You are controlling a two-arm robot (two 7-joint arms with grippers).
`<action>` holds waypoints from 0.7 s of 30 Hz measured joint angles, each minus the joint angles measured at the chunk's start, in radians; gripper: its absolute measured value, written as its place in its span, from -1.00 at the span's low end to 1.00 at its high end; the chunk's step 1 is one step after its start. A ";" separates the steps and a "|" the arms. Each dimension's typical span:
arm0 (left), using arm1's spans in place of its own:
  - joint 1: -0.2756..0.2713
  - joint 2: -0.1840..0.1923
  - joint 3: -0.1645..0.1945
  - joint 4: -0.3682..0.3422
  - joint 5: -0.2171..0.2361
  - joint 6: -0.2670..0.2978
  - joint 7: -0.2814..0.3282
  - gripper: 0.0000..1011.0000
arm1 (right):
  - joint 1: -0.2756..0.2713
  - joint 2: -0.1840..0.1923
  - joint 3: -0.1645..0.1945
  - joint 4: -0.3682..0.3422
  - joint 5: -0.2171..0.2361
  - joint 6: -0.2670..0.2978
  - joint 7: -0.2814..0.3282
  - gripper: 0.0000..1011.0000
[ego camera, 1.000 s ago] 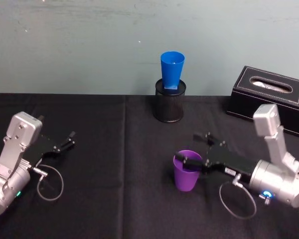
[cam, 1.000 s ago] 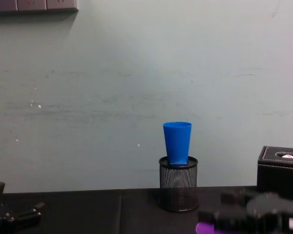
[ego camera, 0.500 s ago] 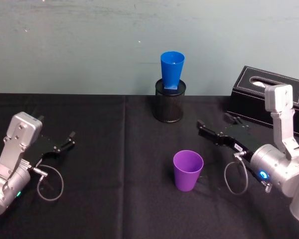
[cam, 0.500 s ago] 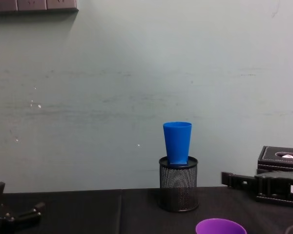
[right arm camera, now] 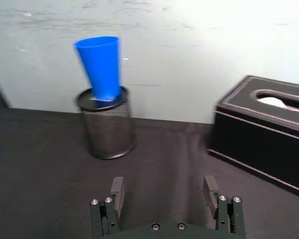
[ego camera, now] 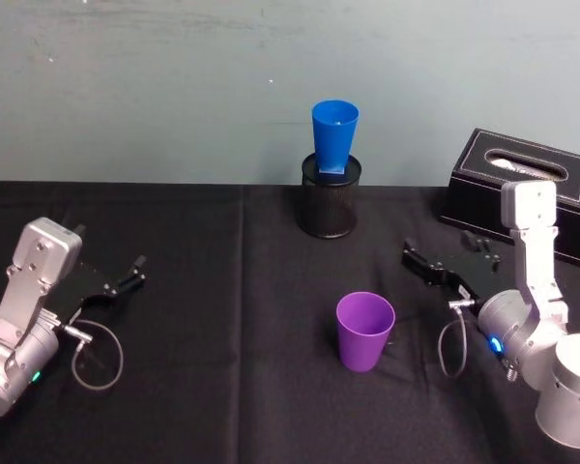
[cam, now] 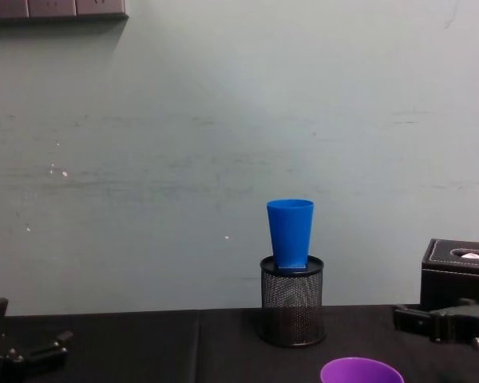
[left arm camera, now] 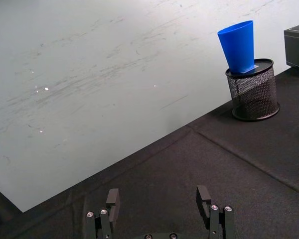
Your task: Pick up one cup with a gripper and tap it against the other cup.
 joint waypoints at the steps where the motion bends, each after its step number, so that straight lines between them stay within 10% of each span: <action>1: 0.000 0.000 0.000 0.000 0.000 0.000 0.000 1.00 | -0.001 0.003 0.001 -0.004 0.005 0.002 0.016 0.98; 21: 0.000 0.000 0.000 0.000 0.000 0.000 0.000 1.00 | 0.000 0.003 0.000 -0.002 0.003 0.000 0.011 0.98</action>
